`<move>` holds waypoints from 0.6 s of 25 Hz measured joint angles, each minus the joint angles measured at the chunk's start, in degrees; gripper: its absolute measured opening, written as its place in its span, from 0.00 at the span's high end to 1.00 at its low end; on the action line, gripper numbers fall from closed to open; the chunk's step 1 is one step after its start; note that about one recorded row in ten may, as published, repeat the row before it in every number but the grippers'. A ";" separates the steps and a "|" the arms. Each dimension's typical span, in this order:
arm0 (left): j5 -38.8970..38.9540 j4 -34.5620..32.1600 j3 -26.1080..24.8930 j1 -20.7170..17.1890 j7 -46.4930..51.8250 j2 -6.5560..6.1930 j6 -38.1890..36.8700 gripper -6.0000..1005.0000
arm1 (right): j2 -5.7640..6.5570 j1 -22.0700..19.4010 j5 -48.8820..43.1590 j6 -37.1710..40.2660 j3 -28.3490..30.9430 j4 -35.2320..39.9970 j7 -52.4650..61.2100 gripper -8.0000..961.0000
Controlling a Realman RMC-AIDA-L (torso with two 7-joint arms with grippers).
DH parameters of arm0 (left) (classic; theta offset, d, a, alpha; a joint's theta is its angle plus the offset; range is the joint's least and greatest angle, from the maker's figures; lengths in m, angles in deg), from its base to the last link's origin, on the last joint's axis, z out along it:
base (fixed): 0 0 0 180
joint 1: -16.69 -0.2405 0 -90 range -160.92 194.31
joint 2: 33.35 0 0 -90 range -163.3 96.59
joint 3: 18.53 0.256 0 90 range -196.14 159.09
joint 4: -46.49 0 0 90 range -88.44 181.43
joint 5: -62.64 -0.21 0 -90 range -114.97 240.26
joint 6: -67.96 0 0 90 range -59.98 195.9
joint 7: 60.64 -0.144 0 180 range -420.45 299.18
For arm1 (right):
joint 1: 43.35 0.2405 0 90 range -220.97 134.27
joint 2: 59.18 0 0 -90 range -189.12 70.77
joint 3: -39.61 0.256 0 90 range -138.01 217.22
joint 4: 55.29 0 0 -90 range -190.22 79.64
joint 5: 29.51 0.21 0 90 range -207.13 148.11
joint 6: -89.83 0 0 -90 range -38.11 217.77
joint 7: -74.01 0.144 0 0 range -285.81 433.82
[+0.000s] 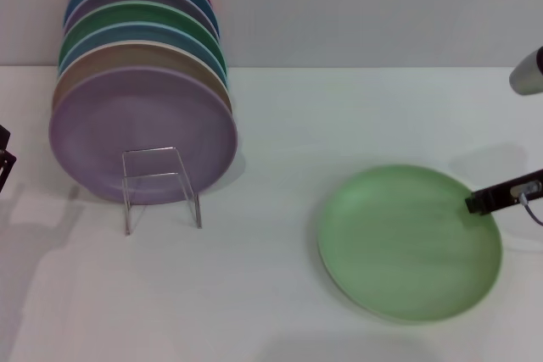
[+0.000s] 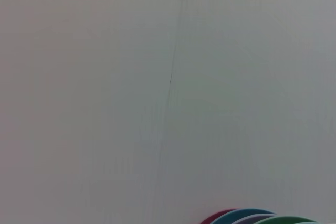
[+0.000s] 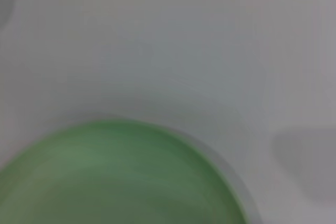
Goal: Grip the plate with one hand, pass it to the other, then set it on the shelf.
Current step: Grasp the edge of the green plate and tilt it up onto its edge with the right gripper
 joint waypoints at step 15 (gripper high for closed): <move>0.00 0.59 0.00 0.00 0.00 0.05 -0.40 0.16 | -0.21 -8.51 8.63 10.32 -1.16 -15.59 -4.45 0.97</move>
